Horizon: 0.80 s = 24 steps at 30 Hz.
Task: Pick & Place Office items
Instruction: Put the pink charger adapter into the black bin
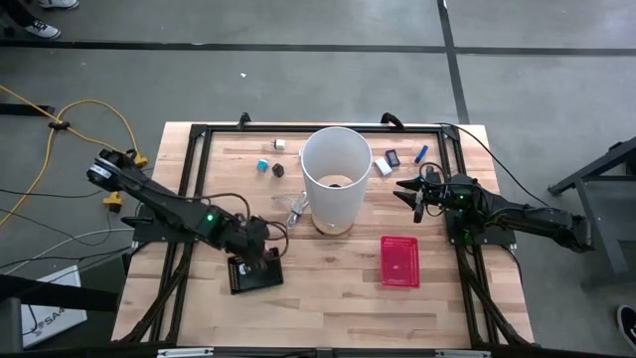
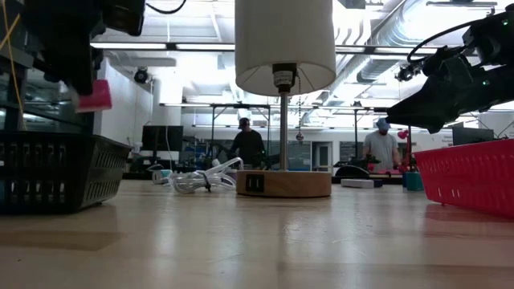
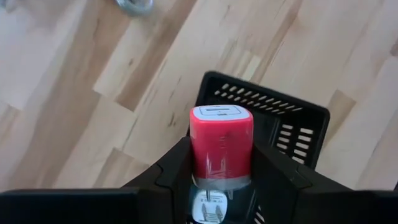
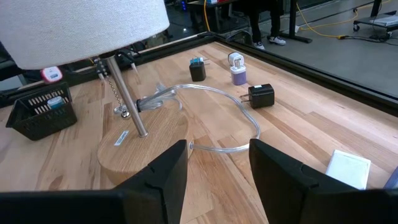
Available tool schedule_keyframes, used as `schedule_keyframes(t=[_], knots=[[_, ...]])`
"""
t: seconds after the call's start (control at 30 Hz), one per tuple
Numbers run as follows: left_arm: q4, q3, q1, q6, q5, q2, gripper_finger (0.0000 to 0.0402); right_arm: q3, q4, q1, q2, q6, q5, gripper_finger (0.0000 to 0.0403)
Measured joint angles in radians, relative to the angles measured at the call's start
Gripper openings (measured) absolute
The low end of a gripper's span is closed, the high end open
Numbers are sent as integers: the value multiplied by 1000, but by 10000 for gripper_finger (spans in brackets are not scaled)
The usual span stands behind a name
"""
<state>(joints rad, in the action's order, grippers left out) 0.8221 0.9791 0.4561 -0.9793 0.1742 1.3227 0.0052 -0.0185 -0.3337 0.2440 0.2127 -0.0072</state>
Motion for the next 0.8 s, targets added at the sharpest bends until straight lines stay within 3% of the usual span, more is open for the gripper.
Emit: schedule_keyframes(t=[0.4, 0.8], knots=[[-64, 0, 58, -121, -43, 175, 129, 0, 0, 0, 0, 0, 0, 160], [-68, 0, 42, -121, -41, 193, 151, 0, 0, 0, 0, 0, 0, 160]])
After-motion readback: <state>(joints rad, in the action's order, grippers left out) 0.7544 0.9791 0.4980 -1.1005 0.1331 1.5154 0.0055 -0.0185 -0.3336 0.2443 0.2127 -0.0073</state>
